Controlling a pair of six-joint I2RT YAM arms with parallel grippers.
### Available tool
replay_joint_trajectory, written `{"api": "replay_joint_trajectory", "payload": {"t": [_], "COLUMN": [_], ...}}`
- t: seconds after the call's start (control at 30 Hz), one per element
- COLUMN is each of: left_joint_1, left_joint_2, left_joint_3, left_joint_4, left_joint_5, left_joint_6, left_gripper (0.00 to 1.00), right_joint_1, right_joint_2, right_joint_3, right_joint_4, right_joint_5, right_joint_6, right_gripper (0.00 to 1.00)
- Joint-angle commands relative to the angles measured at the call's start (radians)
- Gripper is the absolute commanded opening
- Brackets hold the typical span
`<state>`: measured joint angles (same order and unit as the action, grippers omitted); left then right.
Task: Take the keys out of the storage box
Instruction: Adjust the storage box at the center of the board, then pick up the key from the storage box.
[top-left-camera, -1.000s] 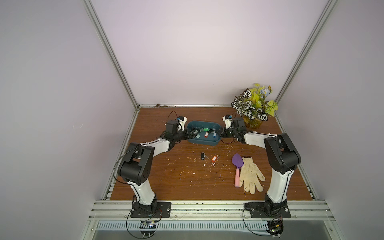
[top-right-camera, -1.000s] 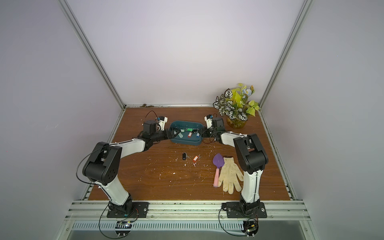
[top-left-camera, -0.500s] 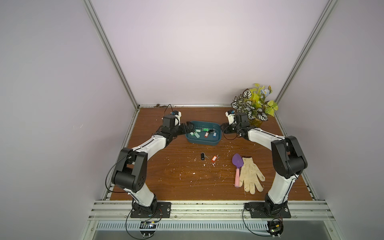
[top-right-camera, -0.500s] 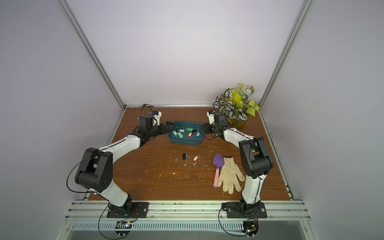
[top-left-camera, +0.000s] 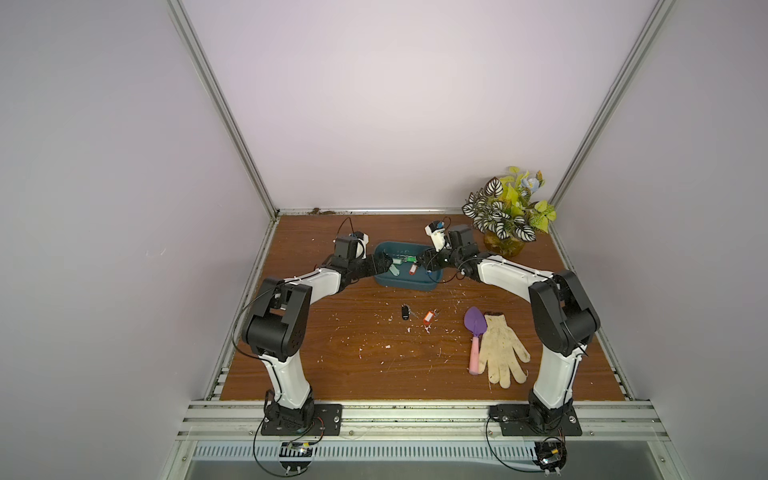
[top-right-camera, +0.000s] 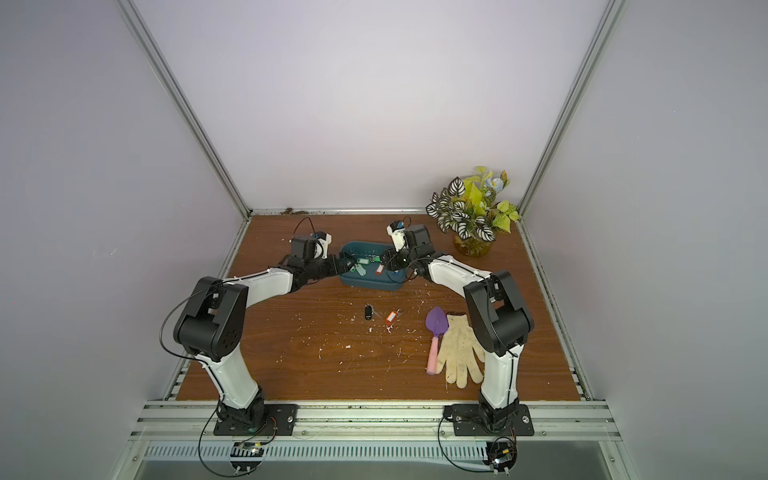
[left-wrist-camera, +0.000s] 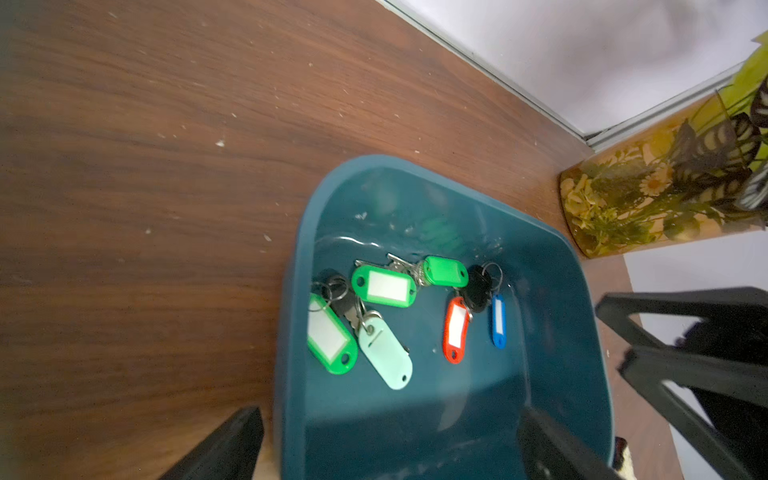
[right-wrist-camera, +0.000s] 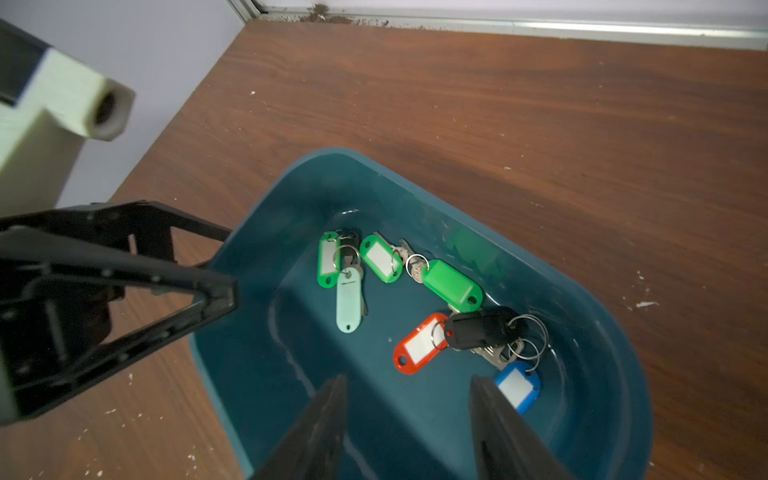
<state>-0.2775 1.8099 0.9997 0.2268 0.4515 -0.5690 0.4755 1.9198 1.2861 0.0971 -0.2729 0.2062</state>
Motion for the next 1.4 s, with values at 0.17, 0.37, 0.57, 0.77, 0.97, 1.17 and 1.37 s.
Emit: {"api": "replay_joint_trajectory", "payload": {"t": [0.17, 0.37, 0.57, 0.77, 0.97, 1.17, 1.37], "left_joint_1": [-0.045, -0.048, 0.018, 0.051, 0.056, 0.058, 0.058], "left_joint_2": [-0.07, -0.144, -0.164, -0.167, -0.155, -0.139, -0.133], "left_joint_3": [-0.088, -0.133, -0.105, -0.053, -0.043, -0.039, -0.037], "left_joint_4": [0.084, 0.087, -0.024, -0.093, -0.084, -0.087, -0.087], "left_joint_5": [0.059, 0.069, -0.01, -0.131, -0.151, -0.148, -0.146], "left_joint_6": [-0.052, -0.05, -0.011, 0.023, 0.032, 0.041, 0.043], "left_gripper": [0.99, 0.99, 0.99, 0.99, 0.99, 0.99, 0.99], "right_joint_1": [-0.005, 0.006, 0.053, 0.08, 0.103, 0.104, 0.104], "right_joint_2": [0.028, 0.054, 0.135, 0.236, 0.329, 0.376, 0.41], "right_joint_3": [0.058, 0.091, 0.201, 0.333, 0.471, 0.518, 0.557], "right_joint_4": [-0.01, -0.032, -0.101, -0.181, -0.263, -0.289, -0.308], "right_joint_5": [-0.028, -0.031, -0.015, 0.029, 0.076, 0.11, 0.115], "right_joint_6": [-0.001, -0.012, -0.047, -0.072, -0.095, -0.086, -0.08], "right_gripper": [0.54, 0.54, 0.55, 0.53, 0.47, 0.44, 0.38]}}
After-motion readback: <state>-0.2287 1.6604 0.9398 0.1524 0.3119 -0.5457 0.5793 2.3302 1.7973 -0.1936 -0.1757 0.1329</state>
